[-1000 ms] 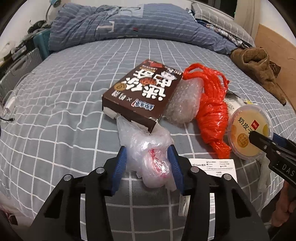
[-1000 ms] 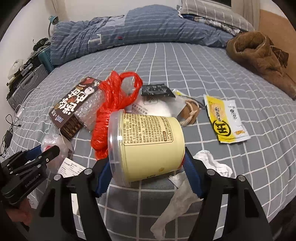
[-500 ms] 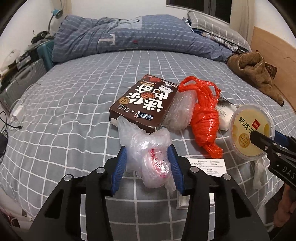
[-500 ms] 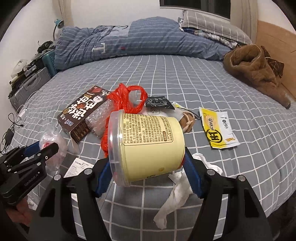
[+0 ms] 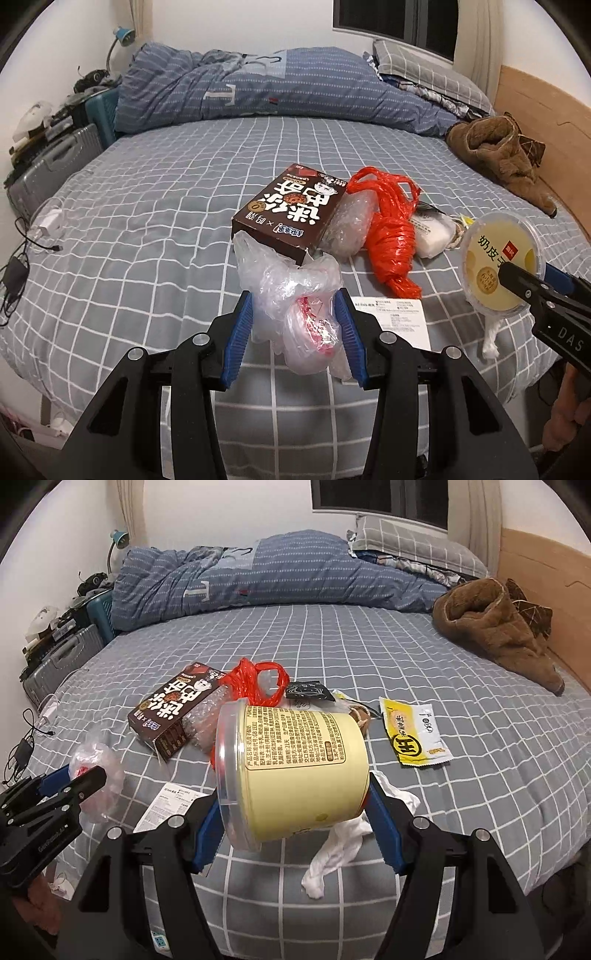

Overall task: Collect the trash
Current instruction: 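Carry the plastic bag and cream tub with both tools over the black bin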

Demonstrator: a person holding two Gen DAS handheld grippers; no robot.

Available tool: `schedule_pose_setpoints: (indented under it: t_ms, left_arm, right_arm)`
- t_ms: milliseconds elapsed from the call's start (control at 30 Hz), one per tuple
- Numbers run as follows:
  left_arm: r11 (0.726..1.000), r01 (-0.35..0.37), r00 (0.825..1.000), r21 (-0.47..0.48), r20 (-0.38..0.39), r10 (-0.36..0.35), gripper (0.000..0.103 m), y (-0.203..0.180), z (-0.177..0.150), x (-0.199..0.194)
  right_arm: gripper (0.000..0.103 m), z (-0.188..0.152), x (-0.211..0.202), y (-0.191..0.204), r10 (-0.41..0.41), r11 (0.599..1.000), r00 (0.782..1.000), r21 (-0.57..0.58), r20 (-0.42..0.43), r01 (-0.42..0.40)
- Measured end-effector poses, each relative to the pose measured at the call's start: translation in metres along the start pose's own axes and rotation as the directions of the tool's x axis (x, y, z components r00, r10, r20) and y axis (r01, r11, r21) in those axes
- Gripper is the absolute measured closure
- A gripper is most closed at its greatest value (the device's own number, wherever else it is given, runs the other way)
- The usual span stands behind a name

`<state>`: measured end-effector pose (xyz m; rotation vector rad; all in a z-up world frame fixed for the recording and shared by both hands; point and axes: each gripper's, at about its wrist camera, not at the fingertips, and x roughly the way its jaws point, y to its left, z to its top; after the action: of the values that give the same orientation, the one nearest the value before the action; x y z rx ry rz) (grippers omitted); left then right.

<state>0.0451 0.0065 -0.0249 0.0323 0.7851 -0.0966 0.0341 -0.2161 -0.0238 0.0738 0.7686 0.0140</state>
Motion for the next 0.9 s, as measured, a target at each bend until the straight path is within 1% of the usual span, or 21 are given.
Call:
schedule_pose_setpoints:
  t_ms: [467,700,900]
  left_arm:
    - [1.000,0.000,1.000,0.006,0.002,0.000,0.058,-0.008,-0.027,-0.037]
    - [1.000,0.001,1.000,0.009,0.011,-0.001,0.058,-0.011,-0.040,-0.054]
    - [1.000,0.006,1.000,0.006,0.005,-0.006,0.058,-0.013,-0.054,-0.068]
  right_arm:
    - [0.037,-0.020,-0.042,0.001,-0.005,1.000,1.000,-0.005,0.023,0.005]
    - [0.037,-0.035,-0.064,0.001,-0.002,1.000,1.000,0.000,0.027,0.002]
    - [0.037,-0.049,-0.081,0.004,0.002,1.000,1.000,-0.006,0.026,-0.002]
